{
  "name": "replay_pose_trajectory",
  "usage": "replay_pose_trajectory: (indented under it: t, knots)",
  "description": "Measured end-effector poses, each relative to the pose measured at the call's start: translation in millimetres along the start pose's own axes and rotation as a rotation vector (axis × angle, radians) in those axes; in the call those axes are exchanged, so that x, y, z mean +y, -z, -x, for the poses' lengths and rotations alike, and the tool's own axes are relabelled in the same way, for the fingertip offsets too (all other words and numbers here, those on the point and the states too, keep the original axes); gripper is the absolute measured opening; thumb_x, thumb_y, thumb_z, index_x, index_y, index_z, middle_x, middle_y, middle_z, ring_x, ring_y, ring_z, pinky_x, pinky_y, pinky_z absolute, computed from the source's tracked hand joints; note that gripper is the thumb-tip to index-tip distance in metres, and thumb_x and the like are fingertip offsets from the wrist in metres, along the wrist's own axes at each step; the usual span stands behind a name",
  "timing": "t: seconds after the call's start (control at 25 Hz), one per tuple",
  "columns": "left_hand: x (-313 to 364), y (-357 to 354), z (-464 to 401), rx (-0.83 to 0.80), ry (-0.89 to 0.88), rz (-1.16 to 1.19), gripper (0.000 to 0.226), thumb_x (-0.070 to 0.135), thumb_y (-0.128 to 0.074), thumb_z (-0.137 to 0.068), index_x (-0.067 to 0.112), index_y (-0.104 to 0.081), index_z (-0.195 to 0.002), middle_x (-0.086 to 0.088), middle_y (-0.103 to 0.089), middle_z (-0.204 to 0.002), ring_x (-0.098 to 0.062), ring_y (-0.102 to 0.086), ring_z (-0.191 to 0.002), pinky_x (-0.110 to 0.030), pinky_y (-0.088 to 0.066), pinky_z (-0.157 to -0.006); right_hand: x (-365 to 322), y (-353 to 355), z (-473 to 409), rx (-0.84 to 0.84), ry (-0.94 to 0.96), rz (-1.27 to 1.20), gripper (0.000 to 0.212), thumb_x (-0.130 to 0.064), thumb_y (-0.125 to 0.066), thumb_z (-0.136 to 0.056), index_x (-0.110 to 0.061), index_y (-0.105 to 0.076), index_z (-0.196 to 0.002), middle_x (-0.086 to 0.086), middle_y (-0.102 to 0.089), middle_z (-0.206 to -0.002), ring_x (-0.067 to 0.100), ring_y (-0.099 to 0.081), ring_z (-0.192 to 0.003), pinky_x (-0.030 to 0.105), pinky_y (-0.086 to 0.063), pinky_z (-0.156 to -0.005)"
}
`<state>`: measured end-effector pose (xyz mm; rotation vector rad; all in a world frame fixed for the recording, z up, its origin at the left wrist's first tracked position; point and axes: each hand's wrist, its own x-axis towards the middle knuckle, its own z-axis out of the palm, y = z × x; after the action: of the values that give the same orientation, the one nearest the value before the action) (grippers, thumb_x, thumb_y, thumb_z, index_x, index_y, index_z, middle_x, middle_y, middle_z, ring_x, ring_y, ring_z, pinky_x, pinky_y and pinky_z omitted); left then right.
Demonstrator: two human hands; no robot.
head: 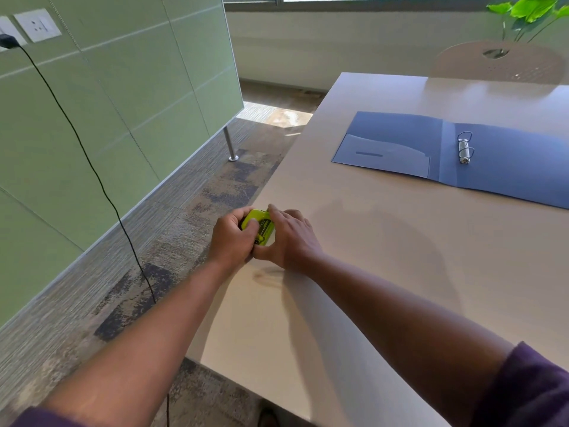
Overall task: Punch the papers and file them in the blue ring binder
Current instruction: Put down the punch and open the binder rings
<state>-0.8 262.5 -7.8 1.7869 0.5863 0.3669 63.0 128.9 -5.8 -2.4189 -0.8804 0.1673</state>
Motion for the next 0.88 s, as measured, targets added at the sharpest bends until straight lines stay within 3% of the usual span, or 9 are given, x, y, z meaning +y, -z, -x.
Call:
replay_pose_trajectory:
  t: [0.24,0.32,0.4,0.48,0.68,0.88]
  knots:
    - [2,-3,0,-0.001,-0.002,-0.050,0.036,0.035,-0.060,-0.078,0.026,-0.075,-0.110,-0.012,-0.076,-0.090,-0.025,-0.069,-0.077,-0.064,-0.059,-0.070,1,-1,0,-0.015,0.001,0.015,0.094,-0.065,-0.072,-0.071,-0.014,-0.039,-0.142,0.002,-0.056,-0.143,0.030,-0.039,-0.139,0.043,-0.036,-0.108]
    - [12,-5,2,0.021,-0.060,-0.208,0.044,0.031,-0.059,-0.085,0.021,-0.069,-0.126,-0.011,-0.075,-0.113,-0.026,-0.070,-0.101,-0.055,-0.057,-0.091,3,2,1,-0.030,0.008,0.010,0.110,-0.065,-0.075,-0.070,-0.010,-0.029,-0.153,0.007,-0.045,-0.156,0.031,-0.034,-0.145,0.044,-0.033,-0.115]
    - [24,-11,2,0.084,-0.217,-0.475,0.052,0.024,-0.060,-0.093,0.009,-0.056,-0.143,-0.013,-0.062,-0.140,-0.028,-0.056,-0.130,-0.043,-0.044,-0.112,9,7,4,-0.033,-0.002,0.000,0.122,-0.069,-0.076,-0.070,-0.009,-0.019,-0.159,0.009,-0.031,-0.165,0.031,-0.026,-0.151,0.043,-0.027,-0.121]
    - [40,-23,2,0.102,-0.415,-0.635,0.052,0.017,-0.062,-0.093,0.003,-0.055,-0.143,-0.016,-0.060,-0.143,-0.033,-0.050,-0.133,-0.039,-0.038,-0.111,21,16,11,-0.017,-0.030,-0.002,0.125,-0.073,-0.073,-0.070,-0.010,-0.015,-0.161,0.009,-0.024,-0.168,0.029,-0.022,-0.154,0.044,-0.024,-0.123]
    - [55,-92,-3,-0.017,-0.640,-0.670,0.045,0.014,-0.061,-0.085,-0.003,-0.066,-0.127,-0.021,-0.069,-0.124,-0.039,-0.061,-0.118,-0.041,-0.045,-0.105,85,64,40,0.085,-0.132,0.055,0.103,-0.065,-0.065,-0.084,-0.011,-0.021,-0.160,0.009,-0.028,-0.166,0.029,-0.025,-0.152,0.043,-0.024,-0.123]
    - [56,-183,-2,-0.249,-0.570,-0.679,0.049,0.019,-0.057,-0.090,0.000,-0.062,-0.135,-0.018,-0.061,-0.141,-0.033,-0.051,-0.135,-0.037,-0.034,-0.117,182,129,83,0.224,-0.327,0.167,0.085,-0.054,-0.062,-0.090,-0.011,-0.032,-0.157,0.011,-0.037,-0.162,0.032,-0.034,-0.147,0.046,-0.030,-0.120]
